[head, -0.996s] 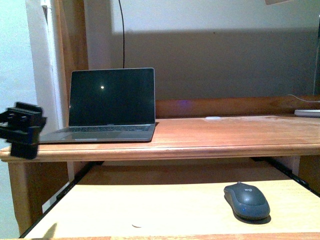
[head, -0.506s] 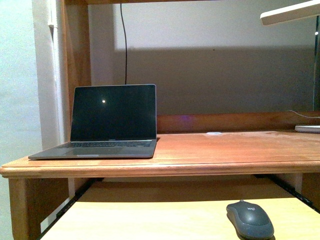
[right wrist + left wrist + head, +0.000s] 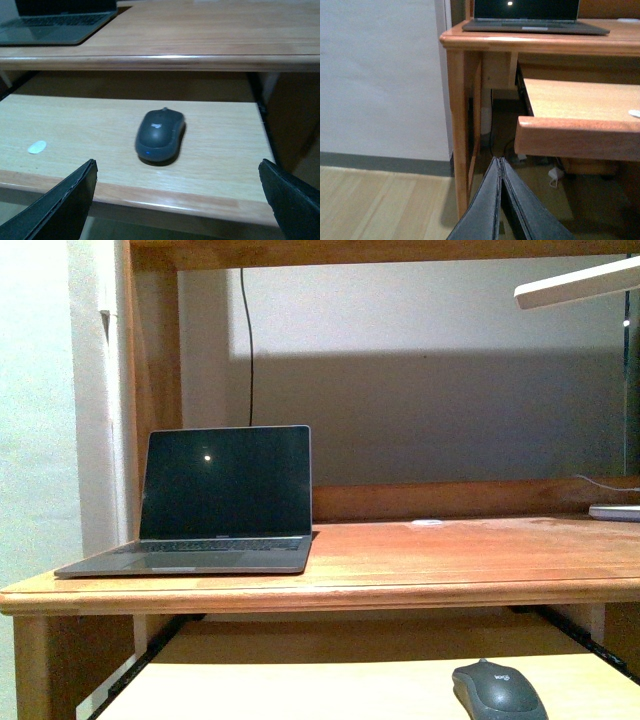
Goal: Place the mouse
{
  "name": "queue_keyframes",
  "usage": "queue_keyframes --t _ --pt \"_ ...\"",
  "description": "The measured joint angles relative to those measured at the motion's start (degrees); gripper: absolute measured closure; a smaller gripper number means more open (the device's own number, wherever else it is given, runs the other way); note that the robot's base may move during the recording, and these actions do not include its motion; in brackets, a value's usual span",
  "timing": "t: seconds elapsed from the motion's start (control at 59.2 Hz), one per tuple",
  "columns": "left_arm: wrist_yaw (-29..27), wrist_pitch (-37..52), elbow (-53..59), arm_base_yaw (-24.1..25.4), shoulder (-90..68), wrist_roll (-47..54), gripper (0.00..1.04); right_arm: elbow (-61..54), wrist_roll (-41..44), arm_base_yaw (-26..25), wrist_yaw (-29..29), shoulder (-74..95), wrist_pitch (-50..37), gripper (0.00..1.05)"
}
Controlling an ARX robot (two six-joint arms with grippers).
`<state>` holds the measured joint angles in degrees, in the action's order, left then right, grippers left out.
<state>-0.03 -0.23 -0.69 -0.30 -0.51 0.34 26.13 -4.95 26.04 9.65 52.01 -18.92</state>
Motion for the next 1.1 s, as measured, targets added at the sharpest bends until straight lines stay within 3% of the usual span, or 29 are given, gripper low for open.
queue_keyframes --t 0.135,0.338,0.895,1.097 --pt "0.0 0.0 0.0 0.0 0.2 0.0 1.02 7.1 0.3 5.4 2.2 9.4 0.3 0.07" --pt "0.0 0.0 0.0 0.0 0.2 0.0 1.02 15.2 3.6 9.4 6.1 21.6 -2.4 0.07" --pt "0.0 0.0 0.0 0.0 0.2 0.0 0.08 29.0 4.6 8.4 14.6 41.5 4.7 0.07" --pt "0.0 0.0 0.0 0.0 0.2 0.0 0.08 31.3 4.3 5.7 16.2 44.6 5.5 0.07"
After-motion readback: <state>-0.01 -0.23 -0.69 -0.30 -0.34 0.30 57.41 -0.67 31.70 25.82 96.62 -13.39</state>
